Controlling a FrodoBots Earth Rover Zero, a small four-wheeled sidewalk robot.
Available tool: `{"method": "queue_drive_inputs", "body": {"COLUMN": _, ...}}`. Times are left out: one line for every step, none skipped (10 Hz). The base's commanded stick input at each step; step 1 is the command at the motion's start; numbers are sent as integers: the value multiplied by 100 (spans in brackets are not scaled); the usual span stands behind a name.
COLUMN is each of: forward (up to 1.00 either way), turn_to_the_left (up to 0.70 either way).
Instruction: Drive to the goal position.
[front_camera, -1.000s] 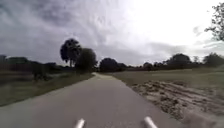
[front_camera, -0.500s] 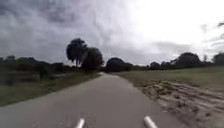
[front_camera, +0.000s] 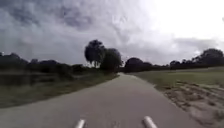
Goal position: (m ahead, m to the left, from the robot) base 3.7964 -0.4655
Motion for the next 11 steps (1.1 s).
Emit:
{"method": "queue_drive_inputs", "body": {"forward": 69, "turn_to_the_left": 18}}
{"method": "queue_drive_inputs", "body": {"forward": 69, "turn_to_the_left": 15}}
{"method": "queue_drive_inputs", "body": {"forward": 69, "turn_to_the_left": 13}}
{"method": "queue_drive_inputs", "body": {"forward": 69, "turn_to_the_left": 11}}
{"method": "queue_drive_inputs", "body": {"forward": 69, "turn_to_the_left": 9}}
{"method": "queue_drive_inputs", "body": {"forward": 69, "turn_to_the_left": 7}}
{"method": "queue_drive_inputs", "body": {"forward": 69, "turn_to_the_left": 4}}
{"method": "queue_drive_inputs", "body": {"forward": 69, "turn_to_the_left": 3}}
{"method": "queue_drive_inputs", "body": {"forward": 69, "turn_to_the_left": 3}}
{"method": "queue_drive_inputs", "body": {"forward": 69, "turn_to_the_left": 3}}
{"method": "queue_drive_inputs", "body": {"forward": 69, "turn_to_the_left": 3}}
